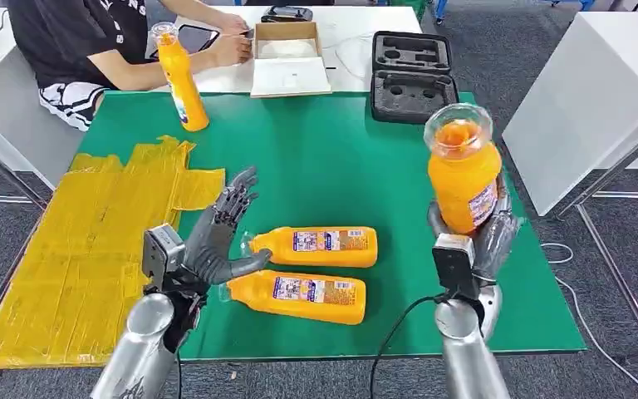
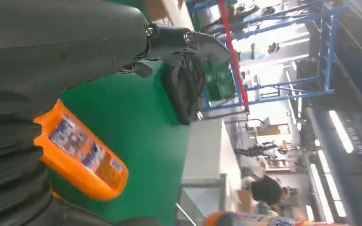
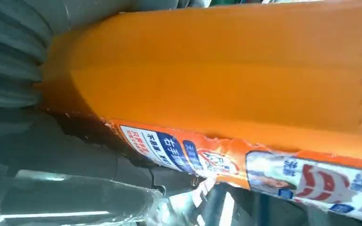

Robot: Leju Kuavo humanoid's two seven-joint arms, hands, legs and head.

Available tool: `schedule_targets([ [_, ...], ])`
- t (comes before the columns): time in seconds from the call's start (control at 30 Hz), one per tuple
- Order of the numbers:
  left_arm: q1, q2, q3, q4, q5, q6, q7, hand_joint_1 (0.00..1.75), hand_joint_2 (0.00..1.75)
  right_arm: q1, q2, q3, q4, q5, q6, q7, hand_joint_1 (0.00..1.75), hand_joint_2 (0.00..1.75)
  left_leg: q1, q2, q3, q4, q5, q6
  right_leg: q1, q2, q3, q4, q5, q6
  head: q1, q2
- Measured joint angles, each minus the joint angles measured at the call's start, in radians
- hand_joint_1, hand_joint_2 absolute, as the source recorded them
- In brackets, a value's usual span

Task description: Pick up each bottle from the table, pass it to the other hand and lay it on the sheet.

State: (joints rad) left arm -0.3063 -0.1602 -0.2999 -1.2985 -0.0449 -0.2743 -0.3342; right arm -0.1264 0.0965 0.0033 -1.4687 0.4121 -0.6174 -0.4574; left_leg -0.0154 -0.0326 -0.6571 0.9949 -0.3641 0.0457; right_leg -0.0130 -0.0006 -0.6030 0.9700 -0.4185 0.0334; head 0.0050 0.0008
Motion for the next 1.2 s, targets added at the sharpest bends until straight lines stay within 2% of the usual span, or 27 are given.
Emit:
schedule_targets([
  [0.27,-0.031,0.000,-0.030,0.027,0.034,-0.004,0.014,0.00,1.75,-0.027,0.013,0.101,0.028,-0.029,0.028,-0.004,1.75,1.75,0.000,0.000,0.000,0.000,0.000,0.000,0.000,0.000,0.000,0.000,0.000,0.000,0.000,0.000],
  [0.77,-0.035,0.001,-0.039,0.038,0.035,-0.004,0.014,0.00,1.75,-0.028,0.012,0.121,0.038,-0.033,0.030,-0.004,1.75,1.75,0.000,0.000,-0.001,0.000,0.000,0.000,0.000,0.000,-0.001,0.000,0.000,0.000,0.000,0.000],
  [0.9,-0.037,0.001,-0.047,0.038,0.037,0.002,0.016,0.00,1.75,-0.030,0.013,0.141,0.045,-0.066,0.103,0.006,1.75,1.75,0.000,0.000,-0.001,0.000,0.000,0.000,0.000,0.000,-0.001,0.000,0.000,0.000,0.000,0.000],
  [1.07,-0.048,0.000,-0.076,0.047,0.063,-0.002,0.018,0.00,1.75,-0.052,0.021,0.209,0.094,-0.138,0.253,0.033,1.75,1.75,0.000,0.000,-0.002,0.000,0.000,0.000,0.000,0.000,-0.002,0.000,0.000,0.000,0.000,0.000],
  [1.2,-0.064,0.000,-0.088,0.064,0.087,0.006,0.018,0.00,1.75,-0.077,0.021,0.272,0.143,-0.120,0.325,0.056,1.75,1.75,0.000,0.000,-0.002,0.000,0.000,0.000,0.000,0.000,-0.001,0.000,0.000,0.000,0.000,0.000],
])
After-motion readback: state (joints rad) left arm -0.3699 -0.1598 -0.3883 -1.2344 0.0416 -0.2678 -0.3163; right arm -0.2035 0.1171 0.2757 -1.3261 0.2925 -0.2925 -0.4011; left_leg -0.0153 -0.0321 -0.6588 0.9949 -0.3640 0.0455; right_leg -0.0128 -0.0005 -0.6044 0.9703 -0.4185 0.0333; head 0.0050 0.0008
